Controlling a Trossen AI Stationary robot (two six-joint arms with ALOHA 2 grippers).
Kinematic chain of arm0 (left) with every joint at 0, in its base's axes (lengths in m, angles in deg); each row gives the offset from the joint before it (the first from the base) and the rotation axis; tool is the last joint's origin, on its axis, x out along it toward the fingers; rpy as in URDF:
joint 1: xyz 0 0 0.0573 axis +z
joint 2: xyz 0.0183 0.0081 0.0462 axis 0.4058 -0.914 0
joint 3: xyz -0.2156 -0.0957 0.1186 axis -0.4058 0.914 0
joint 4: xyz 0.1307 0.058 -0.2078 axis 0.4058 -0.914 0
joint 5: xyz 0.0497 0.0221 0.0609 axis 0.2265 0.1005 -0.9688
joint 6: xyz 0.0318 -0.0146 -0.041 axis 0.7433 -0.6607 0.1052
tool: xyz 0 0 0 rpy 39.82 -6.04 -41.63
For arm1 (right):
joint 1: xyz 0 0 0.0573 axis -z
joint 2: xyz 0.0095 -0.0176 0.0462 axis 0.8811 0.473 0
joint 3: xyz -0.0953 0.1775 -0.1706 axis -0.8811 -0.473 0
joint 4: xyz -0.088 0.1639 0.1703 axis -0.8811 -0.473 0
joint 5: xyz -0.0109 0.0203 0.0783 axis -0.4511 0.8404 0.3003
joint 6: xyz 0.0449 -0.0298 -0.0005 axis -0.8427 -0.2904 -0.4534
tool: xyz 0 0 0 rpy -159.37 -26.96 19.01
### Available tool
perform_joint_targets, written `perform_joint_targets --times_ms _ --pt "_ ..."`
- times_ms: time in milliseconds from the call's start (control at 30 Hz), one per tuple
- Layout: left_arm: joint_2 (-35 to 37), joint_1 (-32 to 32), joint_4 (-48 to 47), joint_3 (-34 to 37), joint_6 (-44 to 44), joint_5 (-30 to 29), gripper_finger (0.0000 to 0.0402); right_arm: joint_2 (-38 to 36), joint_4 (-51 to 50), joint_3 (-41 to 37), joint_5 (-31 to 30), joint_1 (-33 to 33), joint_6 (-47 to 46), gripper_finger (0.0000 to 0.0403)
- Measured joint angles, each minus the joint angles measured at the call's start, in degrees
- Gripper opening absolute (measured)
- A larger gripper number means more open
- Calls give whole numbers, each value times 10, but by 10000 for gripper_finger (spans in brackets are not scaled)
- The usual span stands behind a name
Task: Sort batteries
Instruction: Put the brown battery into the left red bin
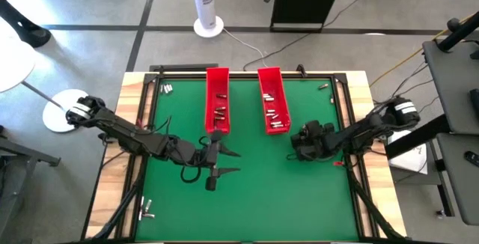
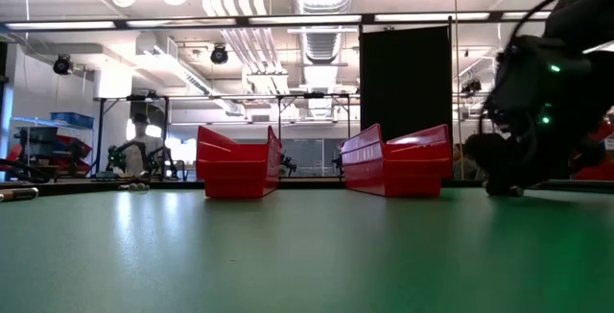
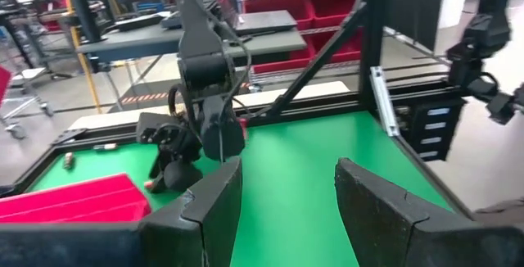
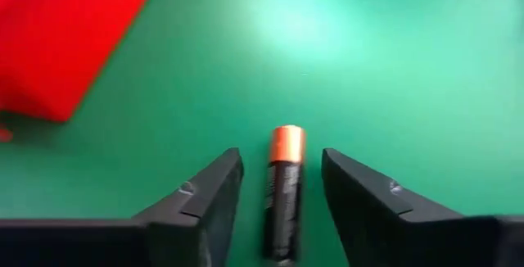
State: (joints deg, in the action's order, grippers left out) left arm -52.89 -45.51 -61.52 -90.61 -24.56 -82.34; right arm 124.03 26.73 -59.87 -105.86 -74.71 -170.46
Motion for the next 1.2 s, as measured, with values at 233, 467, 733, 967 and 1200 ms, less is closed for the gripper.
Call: perform_joint_targets --times_ms 233,467,733,967,1200 --pt "0 -14 4 0 0 0 176 94 19 0 -37 -93 -117 101" --pt "0 -15 -16 7 -17 0 176 134 50 11 -60 -170 -121 42" --pt "-89 -15 34 33 -64 -5 176 127 86 51 -46 -277 0 50" --pt "-235 -3 64 -24 -63 -26 176 126 219 85 -14 -305 201 44" --pt "-361 0 64 -118 -65 -14 176 130 382 84 26 -303 361 51"
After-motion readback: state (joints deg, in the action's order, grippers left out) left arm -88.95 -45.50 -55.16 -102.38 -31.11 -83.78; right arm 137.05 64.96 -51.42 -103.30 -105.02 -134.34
